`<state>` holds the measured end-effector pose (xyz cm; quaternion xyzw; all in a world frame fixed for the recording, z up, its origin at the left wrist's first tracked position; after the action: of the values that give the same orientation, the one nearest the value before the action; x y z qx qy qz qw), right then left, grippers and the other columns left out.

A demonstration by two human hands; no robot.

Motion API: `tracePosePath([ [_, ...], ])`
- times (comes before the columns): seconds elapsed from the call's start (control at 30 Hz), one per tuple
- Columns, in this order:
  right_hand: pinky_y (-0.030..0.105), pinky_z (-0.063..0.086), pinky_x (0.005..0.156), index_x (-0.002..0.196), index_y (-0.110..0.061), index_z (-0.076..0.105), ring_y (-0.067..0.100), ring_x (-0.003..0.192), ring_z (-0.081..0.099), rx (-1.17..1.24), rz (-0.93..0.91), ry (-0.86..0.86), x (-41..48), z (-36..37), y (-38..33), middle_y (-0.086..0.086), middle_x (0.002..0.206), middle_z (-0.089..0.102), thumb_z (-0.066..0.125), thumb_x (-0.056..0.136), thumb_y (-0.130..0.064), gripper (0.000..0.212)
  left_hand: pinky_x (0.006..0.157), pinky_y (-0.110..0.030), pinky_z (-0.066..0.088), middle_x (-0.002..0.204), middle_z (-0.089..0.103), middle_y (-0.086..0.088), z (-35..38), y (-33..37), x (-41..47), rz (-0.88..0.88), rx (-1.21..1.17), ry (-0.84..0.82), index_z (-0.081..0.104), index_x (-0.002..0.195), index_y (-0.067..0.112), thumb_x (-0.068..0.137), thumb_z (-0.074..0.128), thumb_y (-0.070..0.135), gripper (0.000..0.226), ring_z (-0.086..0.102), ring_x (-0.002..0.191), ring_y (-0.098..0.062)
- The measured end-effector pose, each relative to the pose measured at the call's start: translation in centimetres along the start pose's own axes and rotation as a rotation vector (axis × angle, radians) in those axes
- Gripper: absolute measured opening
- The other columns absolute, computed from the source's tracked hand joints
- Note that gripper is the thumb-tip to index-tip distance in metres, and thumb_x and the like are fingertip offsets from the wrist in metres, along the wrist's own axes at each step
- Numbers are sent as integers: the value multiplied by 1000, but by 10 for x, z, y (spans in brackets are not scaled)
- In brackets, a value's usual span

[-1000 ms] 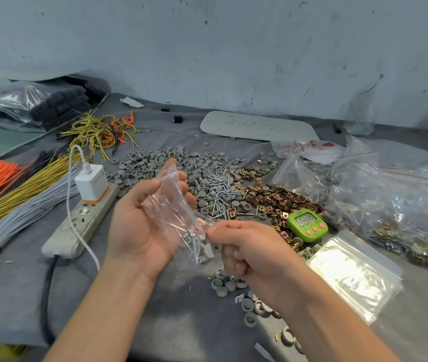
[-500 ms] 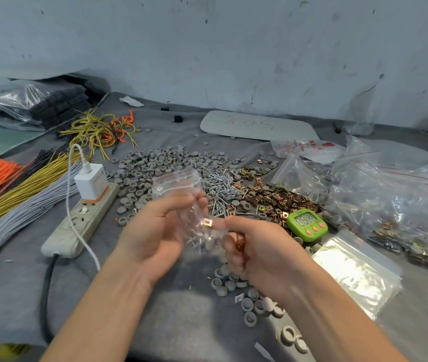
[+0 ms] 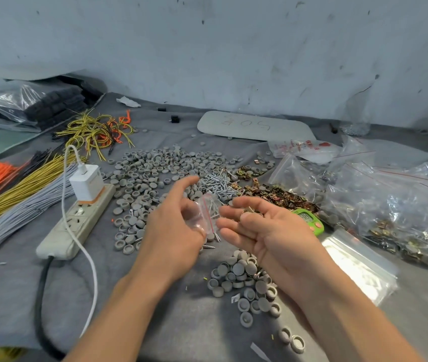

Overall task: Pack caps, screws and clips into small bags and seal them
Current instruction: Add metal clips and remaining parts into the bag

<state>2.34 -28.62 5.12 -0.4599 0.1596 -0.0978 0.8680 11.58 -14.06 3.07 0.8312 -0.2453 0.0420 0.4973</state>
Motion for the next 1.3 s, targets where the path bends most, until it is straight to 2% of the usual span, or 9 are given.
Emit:
tracePosePath([
  [0.13, 37, 64, 64, 107, -11, 55, 27, 69, 77, -589, -310, 160, -6, 2, -1, 11, 81, 79, 69, 95, 0, 22, 67, -14, 44, 83, 67, 21, 7, 6, -2, 16, 48, -86, 42, 140, 55, 72, 76, -4, 96, 63, 80, 4],
  [0.3, 26, 52, 49, 74, -20, 66, 12, 48, 66, -949, -494, 214, -9, 5, 1, -2, 59, 71, 86, 75, -10, 22, 69, -9, 45, 83, 65, 21, 9, 7, -4, 86, 49, -98, 43, 142, 51, 76, 80, 3, 89, 61, 84, 5],
  [0.47, 19, 53, 54, 73, -23, 79, 5, 55, 67, -1015, -557, 192, -7, 7, 3, -15, 63, 71, 93, 70, -6, 22, 74, -17, 49, 87, 70, 20, 10, 7, -3, 87, 42, -125, 40, 142, 55, 74, 88, 9, 96, 63, 92, 8],
  [0.63, 14, 56, 73, 91, -27, 83, -4, 78, 73, -1036, -623, 75, -4, 11, 7, -24, 83, 77, 77, 85, 2, 30, 78, -12, 48, 94, 71, 26, 8, 5, -3, 102, 0, -154, 43, 141, 52, 70, 83, 2, 96, 63, 98, 10],
  [0.77, 14, 57, 74, 92, -24, 84, -4, 78, 73, -972, -587, 102, 5, 9, 7, -20, 84, 78, 77, 87, -2, 24, 79, -25, 53, 89, 74, 18, 6, 4, -1, 78, -45, -157, 46, 138, 53, 72, 84, 1, 92, 67, 94, 4],
  [0.97, 13, 53, 62, 82, -32, 81, -3, 71, 72, -837, -570, 346, 10, -8, -9, -21, 76, 76, 81, 86, -12, 20, 55, -36, 50, 82, 75, 8, 2, 2, 0, -4, -175, -106, 56, 133, 45, 76, 89, 16, 72, 68, 66, -10],
  [1.03, 20, 59, 68, 81, -34, 81, -5, 72, 71, -969, -529, 459, 12, -17, -16, -22, 74, 75, 79, 87, -16, 19, 53, -40, 56, 82, 77, 7, -1, 1, 2, -38, -240, -80, 60, 131, 39, 77, 87, 14, 65, 71, 64, -19],
  [1.17, 42, 59, 96, 97, -36, 80, 13, 97, 72, -1471, -251, 452, 20, -34, -20, -15, 98, 78, 68, 93, -11, 27, 59, -27, 61, 93, 77, 19, -3, -5, 6, -148, -403, -15, 62, 126, 38, 80, 81, 4, 61, 76, 78, -7],
  [1.3, 41, 46, 108, 89, -41, 73, 23, 113, 64, -1724, -126, 353, 28, -42, -17, -7, 114, 75, 62, 94, -11, 32, 67, -19, 59, 105, 77, 14, -3, -7, 10, -190, -587, 67, 61, 133, 33, 83, 79, 5, 60, 76, 92, -7],
])
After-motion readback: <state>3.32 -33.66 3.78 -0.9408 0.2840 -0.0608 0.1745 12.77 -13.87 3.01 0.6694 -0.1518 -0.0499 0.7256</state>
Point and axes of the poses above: each hand's wrist, its own x-axis towards the middle knuckle, its own z-axis out of the palm, y = z × x, the point moved 1 cm from there along x, towards the middle knuckle
